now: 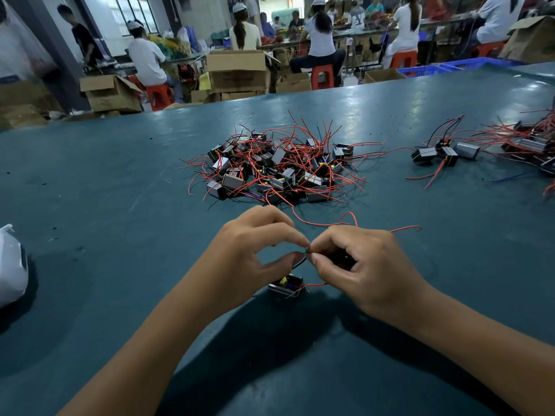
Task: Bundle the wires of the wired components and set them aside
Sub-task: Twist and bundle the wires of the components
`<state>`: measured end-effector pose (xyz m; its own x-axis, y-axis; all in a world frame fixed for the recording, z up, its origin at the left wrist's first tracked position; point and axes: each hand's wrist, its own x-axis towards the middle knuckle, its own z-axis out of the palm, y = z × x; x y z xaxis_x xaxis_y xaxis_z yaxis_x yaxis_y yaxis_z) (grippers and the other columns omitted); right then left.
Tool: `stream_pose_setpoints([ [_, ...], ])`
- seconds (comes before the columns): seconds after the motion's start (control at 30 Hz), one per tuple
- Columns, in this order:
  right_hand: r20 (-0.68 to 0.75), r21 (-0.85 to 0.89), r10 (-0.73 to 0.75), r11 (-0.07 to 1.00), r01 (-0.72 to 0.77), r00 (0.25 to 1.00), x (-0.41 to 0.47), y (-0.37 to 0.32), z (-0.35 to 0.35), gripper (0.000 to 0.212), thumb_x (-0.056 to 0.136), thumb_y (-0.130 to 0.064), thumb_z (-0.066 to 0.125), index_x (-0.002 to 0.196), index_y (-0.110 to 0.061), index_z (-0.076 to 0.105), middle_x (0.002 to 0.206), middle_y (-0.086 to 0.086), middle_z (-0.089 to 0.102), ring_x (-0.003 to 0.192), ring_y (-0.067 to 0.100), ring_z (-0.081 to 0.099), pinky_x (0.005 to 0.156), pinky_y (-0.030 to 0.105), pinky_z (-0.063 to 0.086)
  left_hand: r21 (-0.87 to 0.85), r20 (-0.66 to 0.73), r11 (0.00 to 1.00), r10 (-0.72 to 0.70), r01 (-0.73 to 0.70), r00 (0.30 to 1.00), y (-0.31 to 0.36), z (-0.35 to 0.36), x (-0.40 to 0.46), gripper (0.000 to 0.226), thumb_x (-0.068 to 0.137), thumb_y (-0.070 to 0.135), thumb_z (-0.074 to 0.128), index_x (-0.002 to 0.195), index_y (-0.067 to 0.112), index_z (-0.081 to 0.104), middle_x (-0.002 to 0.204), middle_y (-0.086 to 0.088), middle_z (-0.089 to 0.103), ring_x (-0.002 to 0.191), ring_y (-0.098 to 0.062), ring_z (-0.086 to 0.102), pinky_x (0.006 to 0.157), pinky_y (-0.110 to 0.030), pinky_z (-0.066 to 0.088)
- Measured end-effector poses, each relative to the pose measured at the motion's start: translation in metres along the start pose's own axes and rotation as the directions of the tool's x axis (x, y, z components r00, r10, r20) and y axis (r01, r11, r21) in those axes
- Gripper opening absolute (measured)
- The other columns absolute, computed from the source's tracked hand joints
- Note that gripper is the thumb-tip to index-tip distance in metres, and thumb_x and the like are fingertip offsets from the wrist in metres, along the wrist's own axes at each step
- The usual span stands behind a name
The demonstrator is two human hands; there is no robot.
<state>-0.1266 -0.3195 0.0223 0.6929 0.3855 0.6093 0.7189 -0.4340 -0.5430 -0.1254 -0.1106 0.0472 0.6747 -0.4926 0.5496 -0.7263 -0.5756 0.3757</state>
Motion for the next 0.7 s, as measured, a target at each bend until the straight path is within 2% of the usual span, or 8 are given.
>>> stream_pose_setpoints([
  [0.1, -0.001, -0.003, -0.007, 1.000, 0.007, 1.000, 0.0006, 0.0006, -0.0003, 0.003, 0.084, -0.012, 0.067, 0.081, -0.011, 0.068, 0.070, -0.017, 0.056, 0.064, -0.005, 0.051, 0.064, 0.004, 0.035, 0.080, -0.010, 0.995, 0.064, -0.063, 0.998, -0.0028, 0.0004, 0.0005, 0.013, 0.086, 0.024, 0.074, 0.097, 0.019, 0.079, 0.094, 0.005, 0.064, 0.086, -0.016, 0.061, 0.072, -0.037, 0.051],
  [0.23, 0.012, 0.002, -0.024, 1.000, 0.024, 1.000, 0.0005, -0.0002, -0.0005, 0.003, 0.085, -0.013, 0.067, 0.082, -0.011, 0.069, 0.071, -0.011, 0.061, 0.064, 0.002, 0.054, 0.063, 0.006, 0.037, 0.162, -0.011, 0.976, 0.147, -0.143, 0.989, -0.0047, -0.0012, 0.0014, 0.013, 0.091, 0.024, 0.070, 0.095, 0.017, 0.080, 0.088, 0.002, 0.064, 0.078, -0.023, 0.058, 0.063, -0.040, 0.049],
  [0.37, 0.024, 0.018, -0.021, 1.000, 0.020, 1.000, 0.0004, 0.0006, -0.0006, 0.003, 0.085, -0.013, 0.066, 0.083, -0.011, 0.068, 0.072, -0.010, 0.061, 0.064, 0.005, 0.054, 0.062, 0.008, 0.039, 0.303, -0.009, 0.924, 0.248, -0.234, 0.969, -0.0058, -0.0010, 0.0006, 0.014, 0.096, 0.016, 0.065, 0.096, 0.015, 0.079, 0.088, -0.001, 0.066, 0.073, -0.025, 0.055, 0.062, -0.040, 0.048],
  [0.5, 0.017, 0.047, -0.016, 0.999, 0.015, 1.000, 0.0001, 0.0014, -0.0007, 0.003, 0.084, -0.011, 0.066, 0.082, -0.012, 0.068, 0.071, -0.010, 0.062, 0.064, 0.003, 0.055, 0.063, 0.008, 0.039, 0.327, -0.050, 0.914, 0.272, -0.241, 0.961, -0.0044, -0.0001, -0.0015, 0.010, 0.095, 0.014, 0.068, 0.096, 0.010, 0.078, 0.090, -0.005, 0.066, 0.072, -0.026, 0.054, 0.063, -0.038, 0.048],
  [0.7, 0.004, 0.047, 0.000, 0.999, 0.000, 1.000, 0.0019, 0.0024, -0.0010, 0.003, 0.085, -0.015, 0.068, 0.082, -0.014, 0.068, 0.069, -0.010, 0.062, 0.063, 0.006, 0.056, 0.060, 0.009, 0.039, 0.359, -0.043, 0.894, 0.303, -0.268, 0.952, -0.0068, -0.0024, -0.0040, 0.019, 0.100, 0.013, 0.059, 0.097, 0.014, 0.077, 0.092, -0.004, 0.064, 0.075, -0.023, 0.049, 0.065, -0.035, 0.045],
])
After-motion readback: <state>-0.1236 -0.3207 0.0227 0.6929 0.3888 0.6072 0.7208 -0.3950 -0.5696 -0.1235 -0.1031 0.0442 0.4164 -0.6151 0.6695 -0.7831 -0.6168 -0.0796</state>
